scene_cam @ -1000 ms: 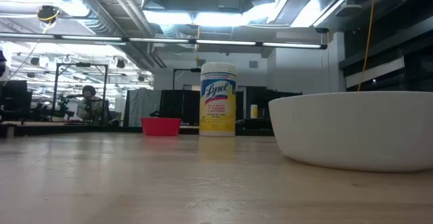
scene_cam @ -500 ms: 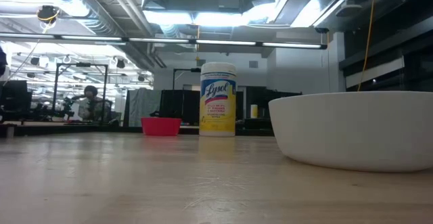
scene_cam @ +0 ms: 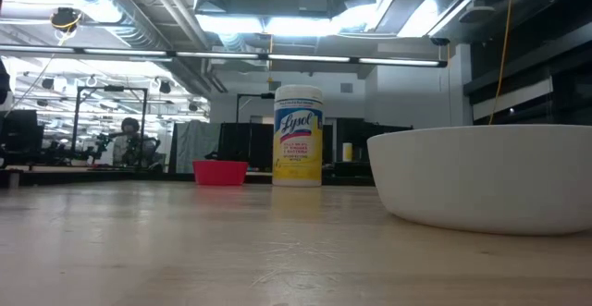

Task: Nest bowls inside each other
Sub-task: Stack the green bowl on top of the stacked bowls

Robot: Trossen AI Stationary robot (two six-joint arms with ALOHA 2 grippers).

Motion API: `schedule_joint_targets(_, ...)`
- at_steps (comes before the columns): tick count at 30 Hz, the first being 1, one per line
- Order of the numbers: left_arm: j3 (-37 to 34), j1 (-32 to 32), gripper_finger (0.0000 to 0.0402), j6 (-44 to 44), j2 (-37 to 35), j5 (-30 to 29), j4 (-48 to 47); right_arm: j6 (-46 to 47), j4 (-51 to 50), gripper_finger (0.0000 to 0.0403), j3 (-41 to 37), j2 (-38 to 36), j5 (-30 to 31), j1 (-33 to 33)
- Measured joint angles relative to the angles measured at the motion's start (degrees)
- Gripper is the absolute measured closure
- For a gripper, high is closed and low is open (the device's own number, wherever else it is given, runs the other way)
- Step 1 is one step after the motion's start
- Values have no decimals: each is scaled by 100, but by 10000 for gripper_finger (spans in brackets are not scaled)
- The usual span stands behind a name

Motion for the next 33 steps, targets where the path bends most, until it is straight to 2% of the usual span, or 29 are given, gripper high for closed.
schedule_joint_targets(8, 0, -33, 399, 141, 2, -45, -152, -15, 0, 220, 9, 1, 90, 88)
schedule_joint_targets(20, 9, -44, 399, 136, 262, -174, -278, -51, 22, 247, 9, 1, 324, 133)
schedule_joint_targets(26, 9, -37, 399, -246, 463, -292, 273, -56, 47, 248, 11, -2, 351, 252)
schedule_joint_targets(33, 9, 13, 399, -365, 511, -301, 396, -61, 75, 245, 11, -2, 368, 302)
